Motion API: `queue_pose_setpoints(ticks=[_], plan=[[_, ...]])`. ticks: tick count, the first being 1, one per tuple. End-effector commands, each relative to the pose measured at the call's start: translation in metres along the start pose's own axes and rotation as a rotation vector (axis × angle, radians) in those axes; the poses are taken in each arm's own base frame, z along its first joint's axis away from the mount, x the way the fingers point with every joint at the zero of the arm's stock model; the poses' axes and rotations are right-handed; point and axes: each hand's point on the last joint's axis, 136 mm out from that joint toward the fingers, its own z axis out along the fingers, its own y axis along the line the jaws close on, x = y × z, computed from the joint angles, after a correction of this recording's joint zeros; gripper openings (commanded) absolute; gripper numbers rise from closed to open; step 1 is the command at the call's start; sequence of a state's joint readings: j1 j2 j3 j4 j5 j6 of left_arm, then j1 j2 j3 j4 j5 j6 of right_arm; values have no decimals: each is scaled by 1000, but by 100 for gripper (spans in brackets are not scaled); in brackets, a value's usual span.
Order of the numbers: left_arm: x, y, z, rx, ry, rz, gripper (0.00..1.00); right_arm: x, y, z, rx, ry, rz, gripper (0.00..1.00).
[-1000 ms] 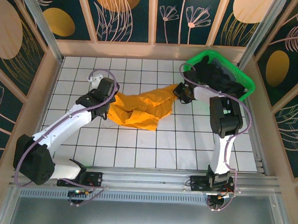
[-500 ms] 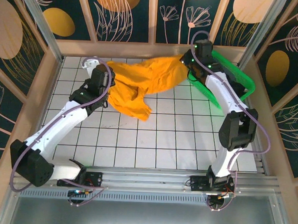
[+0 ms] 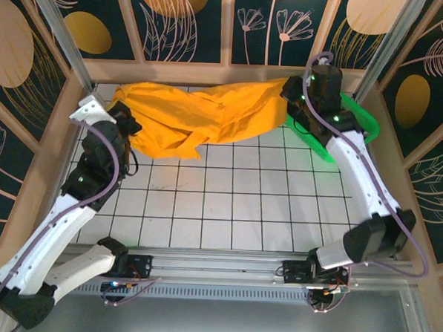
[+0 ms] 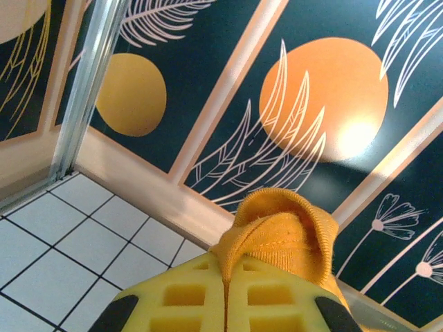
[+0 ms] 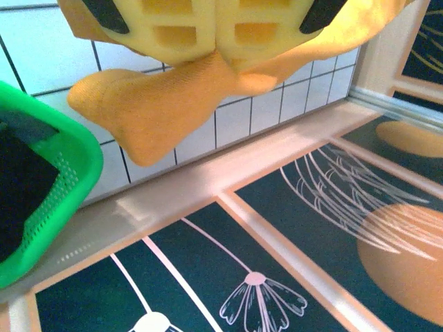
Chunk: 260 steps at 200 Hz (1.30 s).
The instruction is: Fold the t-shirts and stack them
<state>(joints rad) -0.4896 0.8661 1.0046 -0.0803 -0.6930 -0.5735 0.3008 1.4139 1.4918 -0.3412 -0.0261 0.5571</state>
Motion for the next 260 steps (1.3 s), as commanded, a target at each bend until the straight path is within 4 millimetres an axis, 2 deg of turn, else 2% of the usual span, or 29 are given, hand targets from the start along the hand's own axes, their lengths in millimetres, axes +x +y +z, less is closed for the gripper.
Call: queue_pose_setpoints(ticks=[1, 26, 49, 78, 104, 128, 141, 152, 162, 169, 177, 191, 203, 224, 238, 260], plan=[[-8, 10, -12, 12, -36, -51, 9, 5, 4, -31, -38, -22, -10, 0], [2, 22, -15, -17, -14, -50, 11, 40, -10, -43, -17, 65, 21, 0], [35, 37, 0, -120, 61, 7, 10, 79, -34, -25, 33, 167, 77, 0], [100, 61, 38, -232, 188, 126, 6, 120, -62, 26, 107, 288, 122, 0], [152, 108, 85, -288, 347, 76, 6, 144, -95, 82, 200, 380, 154, 0], [183, 146, 123, -348, 474, 116, 21, 158, -121, 126, 256, 445, 179, 0], [193, 165, 132, -409, 524, 186, 31, 159, -130, 142, 285, 462, 173, 0], [186, 170, 140, -457, 527, 236, 40, 159, -133, 153, 291, 479, 170, 0], [183, 177, 138, -506, 541, 275, 60, 159, -134, 160, 296, 502, 165, 0], [182, 181, 134, -532, 556, 285, 68, 159, -136, 163, 306, 515, 158, 0], [184, 182, 129, -540, 579, 285, 70, 161, -136, 165, 312, 530, 144, 14], [193, 183, 112, -540, 635, 236, 70, 159, -136, 164, 317, 533, 126, 37], [205, 186, 88, -555, 699, 149, 67, 155, -135, 159, 322, 526, 111, 46], [242, 199, 34, -616, 844, -29, 59, 144, -129, 144, 333, 499, 85, 51], [258, 208, 4, -654, 889, -102, 56, 139, -125, 131, 330, 480, 71, 52], [277, 214, -14, -657, 934, -175, 55, 143, -114, 113, 299, 481, 49, 52]])
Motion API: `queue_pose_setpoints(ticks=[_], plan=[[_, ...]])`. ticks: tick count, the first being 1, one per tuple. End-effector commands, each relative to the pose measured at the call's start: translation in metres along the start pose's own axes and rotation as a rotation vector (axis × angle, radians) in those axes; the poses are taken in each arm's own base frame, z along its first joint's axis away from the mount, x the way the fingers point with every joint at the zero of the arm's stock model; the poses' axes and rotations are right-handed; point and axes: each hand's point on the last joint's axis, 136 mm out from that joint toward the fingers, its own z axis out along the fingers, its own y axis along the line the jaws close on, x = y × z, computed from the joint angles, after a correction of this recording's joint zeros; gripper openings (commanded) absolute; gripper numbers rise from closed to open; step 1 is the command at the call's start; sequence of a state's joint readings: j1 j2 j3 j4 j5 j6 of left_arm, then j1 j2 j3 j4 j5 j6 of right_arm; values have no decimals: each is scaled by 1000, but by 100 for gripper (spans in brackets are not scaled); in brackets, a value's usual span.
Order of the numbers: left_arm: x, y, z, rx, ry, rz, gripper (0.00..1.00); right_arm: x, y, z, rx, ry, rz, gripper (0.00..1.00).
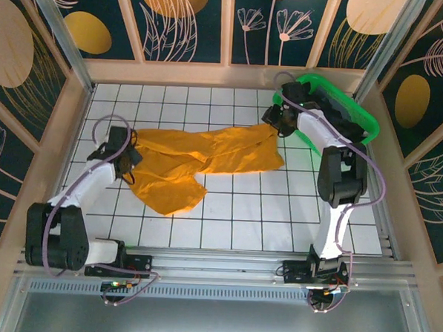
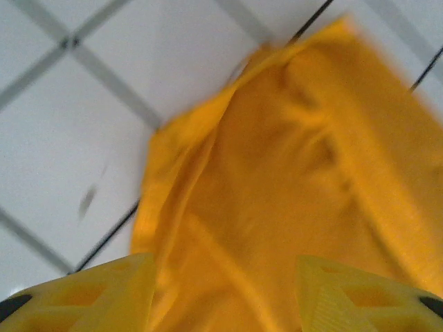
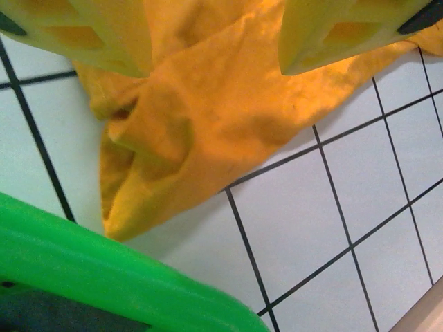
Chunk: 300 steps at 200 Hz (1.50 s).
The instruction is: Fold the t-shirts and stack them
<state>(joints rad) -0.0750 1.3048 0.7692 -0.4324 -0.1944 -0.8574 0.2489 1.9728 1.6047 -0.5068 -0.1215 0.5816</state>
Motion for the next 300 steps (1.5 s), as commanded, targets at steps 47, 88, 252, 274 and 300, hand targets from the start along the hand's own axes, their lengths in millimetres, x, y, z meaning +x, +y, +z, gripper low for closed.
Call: queue_pose_setpoints(ticks=[47, 88, 252, 274, 300], plan=[[67, 25, 31, -75, 253, -111, 55, 43, 28, -57, -68, 20, -124, 53], [83, 27, 52, -101, 319, -108, 51, 57, 20, -68, -65, 30, -110, 53], [-4, 16, 28, -138, 34, -67, 0, 109, -101, -7, 242, 140, -66, 50], [-6, 13, 28, -130, 33, -65, 0, 111, -106, 1, 265, 155, -94, 47], [-5, 10, 29, -118, 44, -69, 0, 109, -113, 12, 286, 162, -108, 42]])
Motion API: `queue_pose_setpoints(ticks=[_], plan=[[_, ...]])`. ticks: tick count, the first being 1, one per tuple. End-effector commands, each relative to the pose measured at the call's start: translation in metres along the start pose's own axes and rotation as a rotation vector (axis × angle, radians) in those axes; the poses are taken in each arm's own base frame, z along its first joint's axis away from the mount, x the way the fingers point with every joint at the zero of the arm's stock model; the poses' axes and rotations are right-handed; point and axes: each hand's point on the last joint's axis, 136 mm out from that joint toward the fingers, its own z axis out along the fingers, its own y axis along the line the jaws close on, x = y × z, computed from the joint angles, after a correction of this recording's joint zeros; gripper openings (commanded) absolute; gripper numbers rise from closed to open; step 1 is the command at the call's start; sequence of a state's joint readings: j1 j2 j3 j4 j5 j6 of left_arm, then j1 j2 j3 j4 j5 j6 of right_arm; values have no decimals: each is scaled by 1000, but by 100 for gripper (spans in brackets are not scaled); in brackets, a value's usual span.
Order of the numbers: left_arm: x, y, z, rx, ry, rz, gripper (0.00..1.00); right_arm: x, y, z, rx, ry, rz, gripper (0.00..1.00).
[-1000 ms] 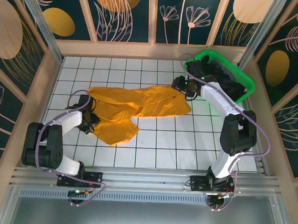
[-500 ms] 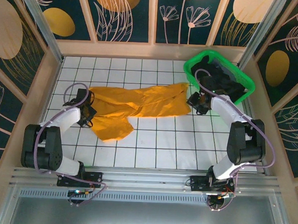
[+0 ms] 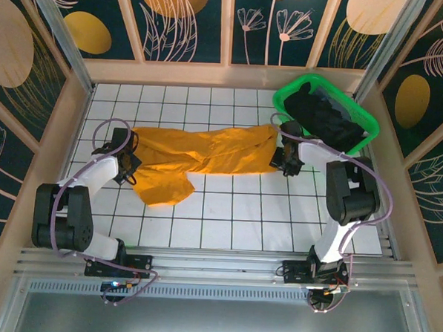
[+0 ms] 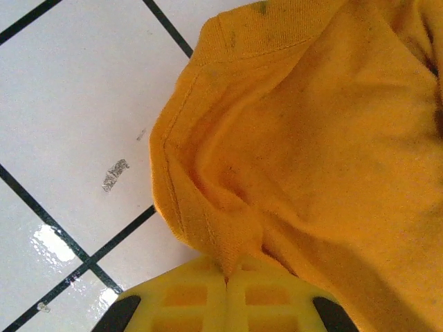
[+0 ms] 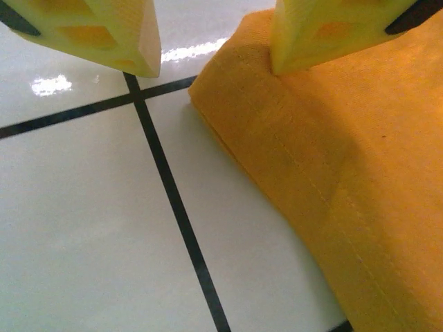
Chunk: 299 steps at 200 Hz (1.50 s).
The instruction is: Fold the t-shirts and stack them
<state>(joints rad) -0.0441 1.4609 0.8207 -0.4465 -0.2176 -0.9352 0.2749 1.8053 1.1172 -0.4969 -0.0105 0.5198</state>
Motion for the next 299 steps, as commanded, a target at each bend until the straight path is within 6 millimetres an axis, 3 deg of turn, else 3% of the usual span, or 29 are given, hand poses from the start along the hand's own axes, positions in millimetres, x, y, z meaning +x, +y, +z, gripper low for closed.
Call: queue_pose_setpoints(ticks=[1, 22, 65, 103, 127, 159, 169, 188, 209, 241, 277, 288, 299], plan=[[-6, -4, -1, 0, -4, 11, 0, -15, -1, 7, 24, -31, -37, 42], [-6, -7, -1, 11, -2, 12, 0, -18, 0, 14, 21, -33, -31, 36], [-12, -10, -6, 21, -18, 9, 0, -36, 8, 8, 6, -92, -24, 0], [-21, -16, -16, 36, -46, 6, 0, -35, 3, -25, 5, -148, 13, 0], [-25, -25, -23, 80, -48, -8, 0, -32, 13, -55, -41, -190, 6, 0], [-45, -53, -48, 196, -87, -42, 0, -63, 41, -107, -133, -314, -17, 0], [-62, -71, -67, 258, -125, -55, 0, -76, 50, -119, -149, -340, -27, 0], [-79, -87, -86, 303, -158, -68, 0, -83, 53, -119, -124, -318, -32, 0], [-84, -88, -97, 306, -172, -77, 0, -60, 43, -106, -118, -260, -14, 0], [-69, -58, -93, 242, -178, -60, 0, -1, 18, -107, -129, -198, -26, 0], [-39, -19, -69, 148, -139, -30, 0, 99, -9, -76, -179, 124, -44, 0], [-34, -14, -64, 133, -130, -21, 0, 110, -14, -72, -167, 173, -33, 26], [-32, -11, -60, 121, -126, -11, 0, 98, -12, -78, -171, 128, -17, 47]])
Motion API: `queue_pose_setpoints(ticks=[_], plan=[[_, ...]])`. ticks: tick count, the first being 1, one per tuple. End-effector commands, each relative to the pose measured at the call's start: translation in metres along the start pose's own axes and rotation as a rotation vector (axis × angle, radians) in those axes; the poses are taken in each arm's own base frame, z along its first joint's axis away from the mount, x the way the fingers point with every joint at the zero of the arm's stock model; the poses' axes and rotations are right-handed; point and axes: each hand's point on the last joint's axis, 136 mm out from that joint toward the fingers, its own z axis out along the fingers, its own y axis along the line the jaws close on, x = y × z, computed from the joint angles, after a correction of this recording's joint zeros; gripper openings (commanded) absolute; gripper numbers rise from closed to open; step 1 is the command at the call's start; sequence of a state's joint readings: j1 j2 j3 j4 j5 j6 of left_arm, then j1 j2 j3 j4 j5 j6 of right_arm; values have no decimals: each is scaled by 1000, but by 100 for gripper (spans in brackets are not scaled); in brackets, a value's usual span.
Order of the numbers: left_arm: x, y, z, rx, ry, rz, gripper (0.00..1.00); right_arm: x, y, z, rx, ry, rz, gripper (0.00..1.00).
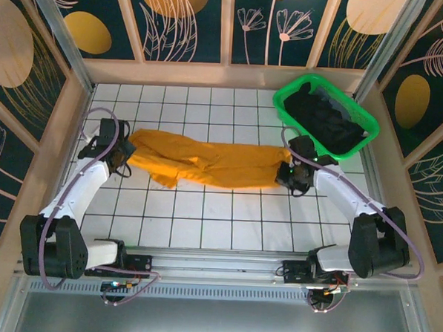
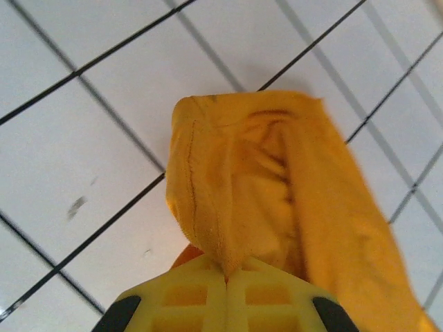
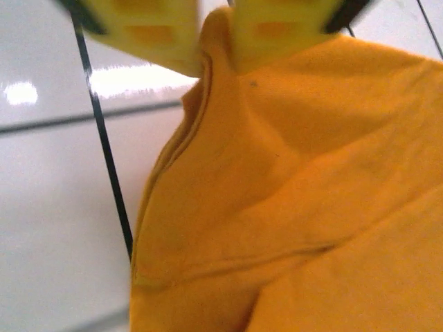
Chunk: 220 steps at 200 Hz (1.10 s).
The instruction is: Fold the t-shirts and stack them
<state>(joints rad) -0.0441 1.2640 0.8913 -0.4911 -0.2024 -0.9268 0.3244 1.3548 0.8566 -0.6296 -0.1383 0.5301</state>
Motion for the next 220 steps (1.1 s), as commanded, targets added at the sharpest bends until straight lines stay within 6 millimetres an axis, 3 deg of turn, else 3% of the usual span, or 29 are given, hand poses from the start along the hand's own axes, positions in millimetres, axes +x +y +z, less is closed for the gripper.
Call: queue_pose_setpoints(ticks=[1, 12, 27, 41, 56, 70, 133, 175, 220], plan=[[4, 18, 4, -60, -7, 32, 0, 17, 0, -2, -26, 80, 31, 48], [5, 20, 7, -70, -4, 42, 0, -7, 2, -10, -23, -1, 56, 56], [7, 20, 11, -77, 3, 55, 0, -39, -3, -11, -7, -67, 118, 53], [7, 19, 14, -75, 6, 59, 0, -59, -6, -1, 10, -92, 148, 36], [7, 16, 16, -69, 8, 59, 0, -71, -10, 16, 50, -99, 162, 11], [5, 14, 17, -65, 7, 59, 0, -79, -12, 31, 77, -96, 162, 0], [5, 8, 23, -58, 19, 62, 0, -116, -14, 68, 165, -77, 125, 1], [5, 7, 24, -57, 20, 61, 0, -154, -1, 71, 148, -127, 133, 12], [6, 6, 24, -57, 24, 62, 0, -185, 5, 97, 137, -106, 145, 9]])
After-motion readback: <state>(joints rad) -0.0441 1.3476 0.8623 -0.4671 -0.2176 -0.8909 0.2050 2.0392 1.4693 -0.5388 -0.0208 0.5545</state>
